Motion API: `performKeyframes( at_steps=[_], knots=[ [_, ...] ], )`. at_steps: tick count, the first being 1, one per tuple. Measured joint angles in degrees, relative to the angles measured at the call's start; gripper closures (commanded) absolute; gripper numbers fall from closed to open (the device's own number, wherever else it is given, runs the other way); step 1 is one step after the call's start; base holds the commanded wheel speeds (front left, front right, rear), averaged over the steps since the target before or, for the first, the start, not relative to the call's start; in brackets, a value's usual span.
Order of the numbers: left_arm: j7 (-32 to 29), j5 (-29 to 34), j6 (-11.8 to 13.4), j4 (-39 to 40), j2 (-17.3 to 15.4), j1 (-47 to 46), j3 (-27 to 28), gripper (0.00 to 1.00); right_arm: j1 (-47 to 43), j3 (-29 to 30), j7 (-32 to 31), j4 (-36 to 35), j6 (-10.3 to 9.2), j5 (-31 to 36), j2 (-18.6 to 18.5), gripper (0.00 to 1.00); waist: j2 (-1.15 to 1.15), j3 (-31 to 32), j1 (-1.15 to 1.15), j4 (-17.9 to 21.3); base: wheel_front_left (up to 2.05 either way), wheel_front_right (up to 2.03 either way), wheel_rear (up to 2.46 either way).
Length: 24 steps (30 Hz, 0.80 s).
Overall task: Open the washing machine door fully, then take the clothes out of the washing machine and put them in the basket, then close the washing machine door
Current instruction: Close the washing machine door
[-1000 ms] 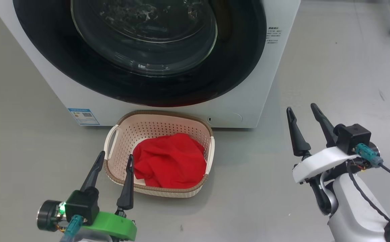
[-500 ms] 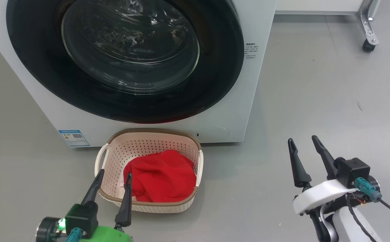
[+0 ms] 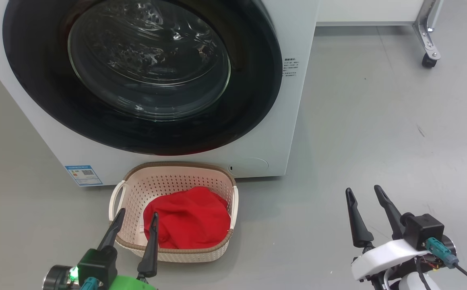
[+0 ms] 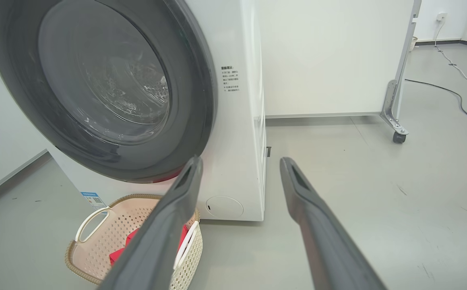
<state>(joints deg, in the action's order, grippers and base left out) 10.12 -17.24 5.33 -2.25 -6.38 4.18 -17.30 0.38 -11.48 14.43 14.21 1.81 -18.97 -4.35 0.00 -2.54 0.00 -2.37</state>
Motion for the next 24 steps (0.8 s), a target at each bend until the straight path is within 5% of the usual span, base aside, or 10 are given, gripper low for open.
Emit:
performKeyframes(
  at_steps=[24],
  knots=[
    [-1.4,-0.9,0.0,1.5,-0.4,1.8,-0.8,0.00,-4.6,0.7,0.0,-4.2,-1.55,0.9,0.0,0.00,0.00,1.2,0.00,-0.3,0.00,0.00,0.00]
  ],
)
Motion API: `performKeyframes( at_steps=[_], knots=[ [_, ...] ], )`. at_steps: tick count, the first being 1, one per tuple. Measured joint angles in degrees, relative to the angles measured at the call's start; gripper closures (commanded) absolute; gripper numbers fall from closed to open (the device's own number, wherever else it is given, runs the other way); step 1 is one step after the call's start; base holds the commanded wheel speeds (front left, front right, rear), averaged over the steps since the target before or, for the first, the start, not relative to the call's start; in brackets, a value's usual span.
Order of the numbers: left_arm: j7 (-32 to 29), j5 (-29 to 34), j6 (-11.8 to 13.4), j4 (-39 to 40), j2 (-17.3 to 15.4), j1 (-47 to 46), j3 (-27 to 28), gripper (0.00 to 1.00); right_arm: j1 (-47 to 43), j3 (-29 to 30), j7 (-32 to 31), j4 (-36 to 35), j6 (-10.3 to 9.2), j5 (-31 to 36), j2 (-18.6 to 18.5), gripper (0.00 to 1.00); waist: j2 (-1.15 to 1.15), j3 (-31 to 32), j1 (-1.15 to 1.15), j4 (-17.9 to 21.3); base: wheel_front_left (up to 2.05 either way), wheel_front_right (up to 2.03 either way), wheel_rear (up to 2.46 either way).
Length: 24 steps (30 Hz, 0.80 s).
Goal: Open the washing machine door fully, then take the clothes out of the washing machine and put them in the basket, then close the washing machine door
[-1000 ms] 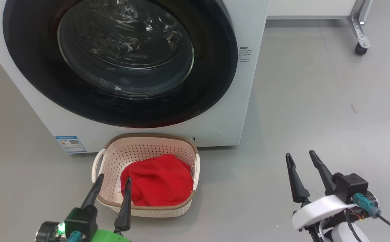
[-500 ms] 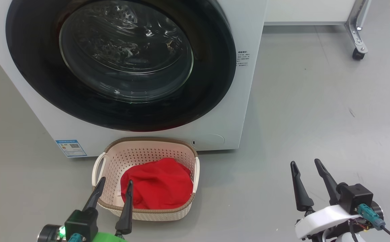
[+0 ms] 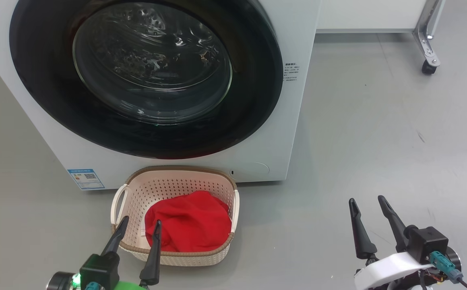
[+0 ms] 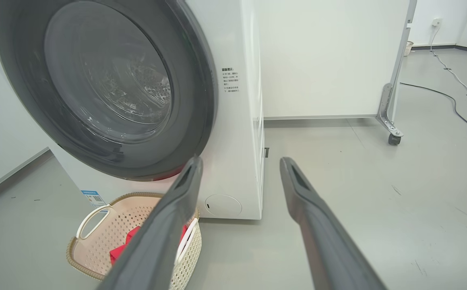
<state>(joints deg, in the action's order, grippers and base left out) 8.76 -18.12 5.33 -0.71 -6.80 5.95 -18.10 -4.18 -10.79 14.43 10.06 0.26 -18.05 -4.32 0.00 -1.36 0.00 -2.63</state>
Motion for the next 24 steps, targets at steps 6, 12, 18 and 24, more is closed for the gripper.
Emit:
performKeyframes(
  at_steps=[6,12,18,24],
  knots=[
    [-0.1,0.0,0.0,0.5,-0.1,0.0,0.0,0.00,-0.2,0.0,0.0,-0.5,-0.03,0.0,0.0,0.00,0.00,0.1,0.00,0.0,0.00,0.00,0.00],
    [-0.2,0.0,0.0,0.8,-0.1,0.0,-0.1,0.00,-1.0,0.0,0.0,-1.1,-0.42,0.0,0.0,0.00,0.00,0.1,0.00,0.0,0.00,0.00,0.00],
    [-0.5,0.0,0.0,0.9,-0.1,0.0,-0.1,0.00,-1.1,0.0,0.0,-1.5,-0.43,0.0,0.0,0.00,0.00,0.1,0.00,0.1,0.00,0.00,0.00],
    [-0.6,0.0,0.0,1.1,-0.1,0.1,-0.2,1.00,-1.1,0.0,0.0,-1.9,-0.43,0.0,0.0,1.00,0.00,0.2,0.00,0.0,0.00,0.00,0.00]
  ],
)
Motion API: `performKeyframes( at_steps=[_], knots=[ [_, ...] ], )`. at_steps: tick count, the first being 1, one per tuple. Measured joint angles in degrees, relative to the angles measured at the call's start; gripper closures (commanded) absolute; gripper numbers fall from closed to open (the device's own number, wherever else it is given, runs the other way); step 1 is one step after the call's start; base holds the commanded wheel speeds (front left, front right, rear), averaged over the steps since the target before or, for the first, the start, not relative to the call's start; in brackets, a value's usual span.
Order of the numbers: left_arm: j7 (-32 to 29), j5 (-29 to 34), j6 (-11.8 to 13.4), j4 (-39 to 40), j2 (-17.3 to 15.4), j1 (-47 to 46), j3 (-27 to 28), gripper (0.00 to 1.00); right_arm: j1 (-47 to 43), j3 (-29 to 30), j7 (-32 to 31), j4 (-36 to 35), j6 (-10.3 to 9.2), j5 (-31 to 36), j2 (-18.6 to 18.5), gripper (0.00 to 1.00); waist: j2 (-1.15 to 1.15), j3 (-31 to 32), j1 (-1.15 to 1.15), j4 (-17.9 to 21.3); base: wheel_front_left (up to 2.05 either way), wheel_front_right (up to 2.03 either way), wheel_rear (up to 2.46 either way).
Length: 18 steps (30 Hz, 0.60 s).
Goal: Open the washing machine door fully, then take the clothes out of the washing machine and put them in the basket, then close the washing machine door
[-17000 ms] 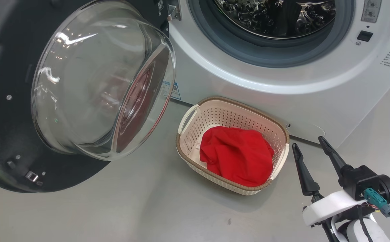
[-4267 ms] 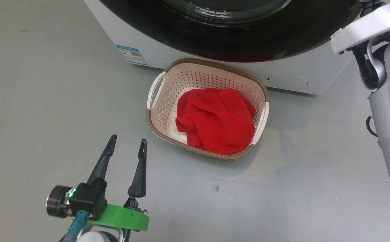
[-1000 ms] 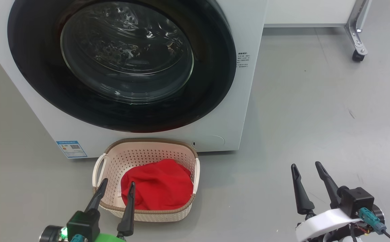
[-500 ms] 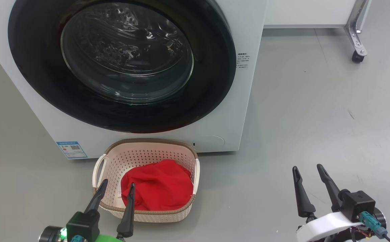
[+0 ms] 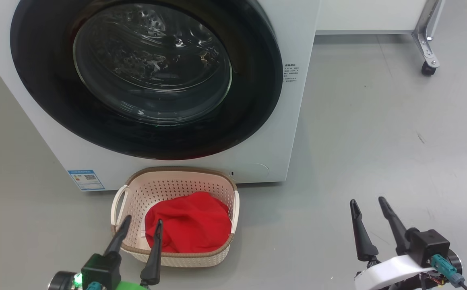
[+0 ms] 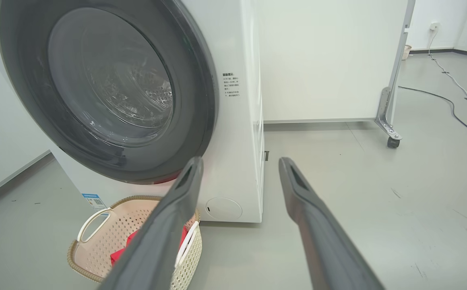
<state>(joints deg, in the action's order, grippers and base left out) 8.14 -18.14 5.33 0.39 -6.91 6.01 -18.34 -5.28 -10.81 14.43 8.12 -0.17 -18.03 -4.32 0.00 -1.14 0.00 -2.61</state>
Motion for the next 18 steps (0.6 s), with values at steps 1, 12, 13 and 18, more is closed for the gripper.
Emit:
performKeyframes(
  at_steps=[1,12,13,18],
  knots=[
    [0.0,0.0,0.0,-0.2,0.1,0.0,-0.1,1.00,0.0,0.0,0.0,0.2,0.02,0.0,0.0,1.00,0.00,0.0,0.00,0.0,0.00,0.00,0.00],
    [0.0,-2.6,-0.4,-2.8,0.8,1.6,-0.7,1.00,-1.3,-0.4,-0.3,3.1,0.09,-2.7,0.8,1.00,0.00,0.0,0.00,0.2,0.00,0.00,0.00],
    [0.0,-3.2,-0.6,-2.6,0.8,1.6,-0.7,1.00,-1.3,-0.3,-0.3,3.0,0.10,-3.4,0.8,1.00,0.00,0.0,0.00,0.2,0.00,0.00,0.00],
    [0.0,-7.5,-1.1,-2.1,1.0,1.6,-0.3,1.00,-1.3,0.2,-0.9,2.7,0.63,-7.5,0.8,1.00,0.00,0.1,0.00,0.3,0.00,0.00,0.00]
  ],
)
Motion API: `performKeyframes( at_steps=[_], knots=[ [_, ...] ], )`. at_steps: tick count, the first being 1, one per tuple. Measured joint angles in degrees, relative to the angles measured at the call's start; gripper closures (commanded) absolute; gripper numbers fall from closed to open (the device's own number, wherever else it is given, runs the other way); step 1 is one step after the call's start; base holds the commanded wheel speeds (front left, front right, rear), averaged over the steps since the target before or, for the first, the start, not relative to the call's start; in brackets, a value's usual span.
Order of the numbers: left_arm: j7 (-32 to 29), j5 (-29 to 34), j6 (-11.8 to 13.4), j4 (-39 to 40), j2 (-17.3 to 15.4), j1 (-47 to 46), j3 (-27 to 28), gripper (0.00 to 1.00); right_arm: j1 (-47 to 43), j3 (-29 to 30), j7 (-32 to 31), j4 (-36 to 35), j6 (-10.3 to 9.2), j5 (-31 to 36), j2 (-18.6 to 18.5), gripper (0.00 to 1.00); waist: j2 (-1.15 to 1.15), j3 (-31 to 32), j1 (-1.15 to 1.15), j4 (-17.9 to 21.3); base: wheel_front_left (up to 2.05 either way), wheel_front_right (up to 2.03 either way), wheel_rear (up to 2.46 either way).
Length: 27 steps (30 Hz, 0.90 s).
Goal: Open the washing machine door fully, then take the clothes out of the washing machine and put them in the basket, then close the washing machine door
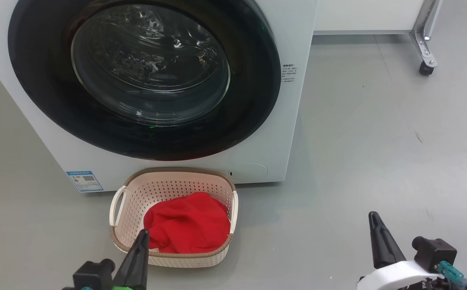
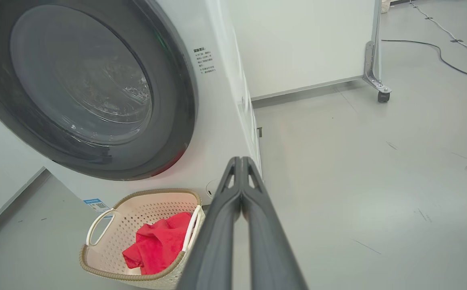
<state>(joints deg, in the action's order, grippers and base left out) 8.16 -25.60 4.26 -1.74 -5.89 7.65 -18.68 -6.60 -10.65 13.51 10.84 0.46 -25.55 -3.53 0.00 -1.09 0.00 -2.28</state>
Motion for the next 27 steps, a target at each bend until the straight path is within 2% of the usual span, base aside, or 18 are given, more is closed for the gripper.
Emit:
performKeyframes(
  at_steps=[27],
  knots=[
    [-2.8,-21.8,-2.1,-1.9,0.1,-1.0,5.7,1.00,1.6,4.6,-5.3,0.2,1.48,-21.2,0.0,1.00,0.00,0.2,0.00,0.7,0.00,0.00,0.00]
  ],
)
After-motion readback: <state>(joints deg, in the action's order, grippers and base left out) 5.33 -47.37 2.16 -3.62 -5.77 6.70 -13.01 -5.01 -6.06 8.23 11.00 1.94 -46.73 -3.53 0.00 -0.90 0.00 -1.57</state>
